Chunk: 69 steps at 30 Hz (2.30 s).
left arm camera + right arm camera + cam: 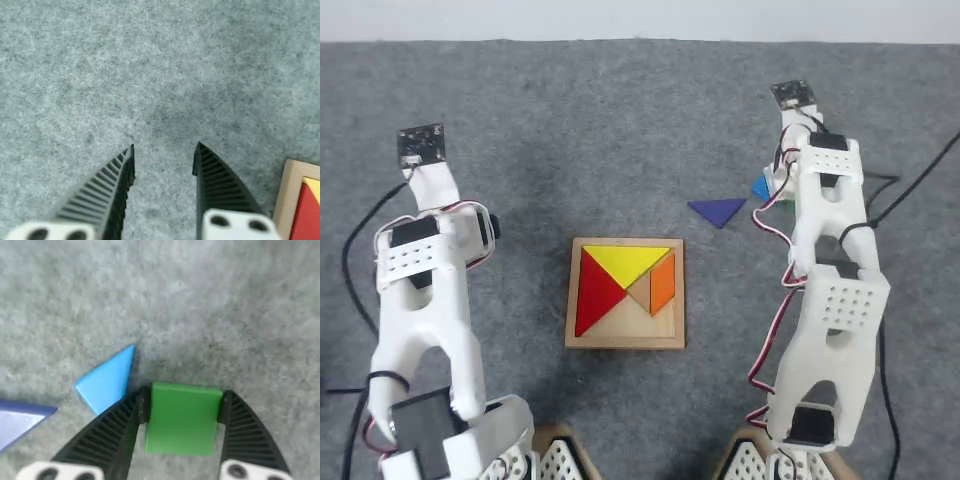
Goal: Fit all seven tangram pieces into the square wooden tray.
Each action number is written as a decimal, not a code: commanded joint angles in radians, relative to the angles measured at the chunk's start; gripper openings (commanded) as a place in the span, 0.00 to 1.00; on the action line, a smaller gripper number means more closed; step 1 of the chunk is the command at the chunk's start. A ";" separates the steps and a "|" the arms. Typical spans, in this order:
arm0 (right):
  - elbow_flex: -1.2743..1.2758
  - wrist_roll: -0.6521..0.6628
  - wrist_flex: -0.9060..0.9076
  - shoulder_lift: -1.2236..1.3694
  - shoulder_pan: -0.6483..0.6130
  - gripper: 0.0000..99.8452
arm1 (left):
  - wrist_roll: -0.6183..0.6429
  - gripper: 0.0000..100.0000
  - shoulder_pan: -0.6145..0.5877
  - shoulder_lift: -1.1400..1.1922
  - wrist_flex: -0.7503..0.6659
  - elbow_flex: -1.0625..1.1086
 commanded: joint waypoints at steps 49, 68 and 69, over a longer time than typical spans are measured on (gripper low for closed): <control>0.933 -0.249 -0.105 -0.840 -0.947 0.01 | -0.005 0.19 -0.014 -0.005 -0.046 0.005; 0.937 -0.239 -0.162 -0.773 -0.946 0.25 | -0.005 0.19 -0.014 -0.005 -0.046 0.004; 0.936 -0.239 -0.162 -0.773 -0.947 0.25 | -0.005 0.19 -0.014 -0.005 -0.046 0.004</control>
